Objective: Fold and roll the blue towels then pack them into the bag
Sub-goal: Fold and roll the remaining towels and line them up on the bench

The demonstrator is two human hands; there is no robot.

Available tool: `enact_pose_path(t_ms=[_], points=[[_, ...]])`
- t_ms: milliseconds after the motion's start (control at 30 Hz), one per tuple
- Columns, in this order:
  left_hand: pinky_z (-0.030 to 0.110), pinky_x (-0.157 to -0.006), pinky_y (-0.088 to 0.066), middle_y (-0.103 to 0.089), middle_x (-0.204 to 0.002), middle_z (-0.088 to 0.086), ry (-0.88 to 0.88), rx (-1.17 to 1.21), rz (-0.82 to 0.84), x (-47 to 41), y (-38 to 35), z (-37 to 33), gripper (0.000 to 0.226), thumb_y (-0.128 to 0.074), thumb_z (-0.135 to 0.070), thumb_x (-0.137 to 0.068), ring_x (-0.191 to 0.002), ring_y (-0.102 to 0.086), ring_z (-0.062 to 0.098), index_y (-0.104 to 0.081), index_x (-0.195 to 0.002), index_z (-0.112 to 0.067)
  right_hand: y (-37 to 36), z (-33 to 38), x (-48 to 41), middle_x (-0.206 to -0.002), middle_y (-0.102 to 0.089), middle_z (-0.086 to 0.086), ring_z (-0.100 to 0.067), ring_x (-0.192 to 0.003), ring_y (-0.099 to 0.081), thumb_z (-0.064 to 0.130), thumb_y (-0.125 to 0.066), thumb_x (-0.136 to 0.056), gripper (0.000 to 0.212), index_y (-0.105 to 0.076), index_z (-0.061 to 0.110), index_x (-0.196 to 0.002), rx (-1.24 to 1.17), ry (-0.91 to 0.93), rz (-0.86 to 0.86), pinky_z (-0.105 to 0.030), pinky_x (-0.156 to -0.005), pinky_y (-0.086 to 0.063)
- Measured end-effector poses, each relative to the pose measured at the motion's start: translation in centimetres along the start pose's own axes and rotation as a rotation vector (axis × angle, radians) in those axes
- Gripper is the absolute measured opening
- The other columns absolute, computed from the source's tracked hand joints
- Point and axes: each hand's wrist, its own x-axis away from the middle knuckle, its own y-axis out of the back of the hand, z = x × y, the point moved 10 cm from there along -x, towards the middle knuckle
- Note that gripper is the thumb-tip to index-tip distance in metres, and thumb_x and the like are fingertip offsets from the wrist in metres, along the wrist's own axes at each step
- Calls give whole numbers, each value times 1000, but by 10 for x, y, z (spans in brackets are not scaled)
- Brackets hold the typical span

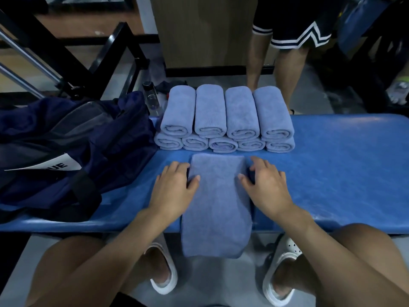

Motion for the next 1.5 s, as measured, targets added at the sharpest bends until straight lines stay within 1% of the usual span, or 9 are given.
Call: enact_pose_path(t_ms=[233,400,533,667,767,967,1200,1333,1500], points=[[35,-66,-49,-56,-75,-4,178,220,-9,-31,3,9,22,-68,-37,-90,-70,-56,17,-61,-88,-17,-5,-8,-21,-74,-63,8,-18,-81,-56,42,-65,-89,34,-56,15,-107,-117,-120,44,-33,-81,-26],[38,-70,-53,-67,-74,6,259,270,117,-47,0,12,21,-74,-27,-86,-70,-62,21,-66,-84,-7,-14,-11,-32,-56,-50,9,-15,-59,-45,31,-73,-82,31,-51,16,-67,-199,-160,128,-42,-84,-42],[41,-77,-55,-71,-86,12,265,445,116,-49,5,7,14,-77,-18,-82,-82,-68,25,-66,-85,-9,-9,-16,-33,-69,-61,2,-15,-64,-51,20,-77,-78,17,-62,14,-74,-437,-196,111,-35,-69,-48],[30,-53,-51,-72,-77,1,279,651,120,-46,7,3,18,-75,-10,-86,-57,-68,16,-62,-97,-13,-1,-21,-31,-74,-67,1,-14,-53,-55,15,-76,-81,13,-63,15,-77,-597,-229,74,-23,-49,-43],[26,-50,-52,-70,-96,5,281,780,134,-43,8,-2,20,-68,-3,-91,-60,-73,22,-62,-109,-10,-5,-20,-28,-70,-66,-10,-18,-37,-51,6,-69,-87,11,-59,4,-83,-720,-270,101,-22,-36,-38],[33,-69,-61,-67,-105,4,200,833,62,-44,17,-5,16,-67,3,-89,-74,-76,18,-62,-91,-12,-3,-17,-30,-90,-68,-15,-29,-63,-72,-8,-60,-89,16,-55,7,-85,-944,-303,66,-34,-59,-60],[22,-83,-56,-71,-109,-4,-10,823,186,-38,8,-16,38,-70,0,-88,-95,-72,12,-64,-112,-29,3,-6,-25,-90,-71,-12,-23,-80,-73,-8,-64,-86,20,-66,11,-89,-879,-74,125,-29,-74,-59],[35,-76,-54,-69,-99,-3,-148,682,161,-33,11,-15,31,-68,6,-84,-83,-68,23,-70,-95,-23,12,3,-18,-91,-68,1,-21,-85,-67,-7,-71,-77,28,-65,20,-78,-583,191,49,-32,-77,-54],[21,-60,-41,-65,-107,-17,-256,527,173,-24,8,-14,28,-72,4,-81,-58,-45,7,-68,-87,-23,13,13,-3,-105,-61,10,1,-93,-59,-12,-68,-73,25,-66,11,-81,-312,378,54,-17,-76,-46]])
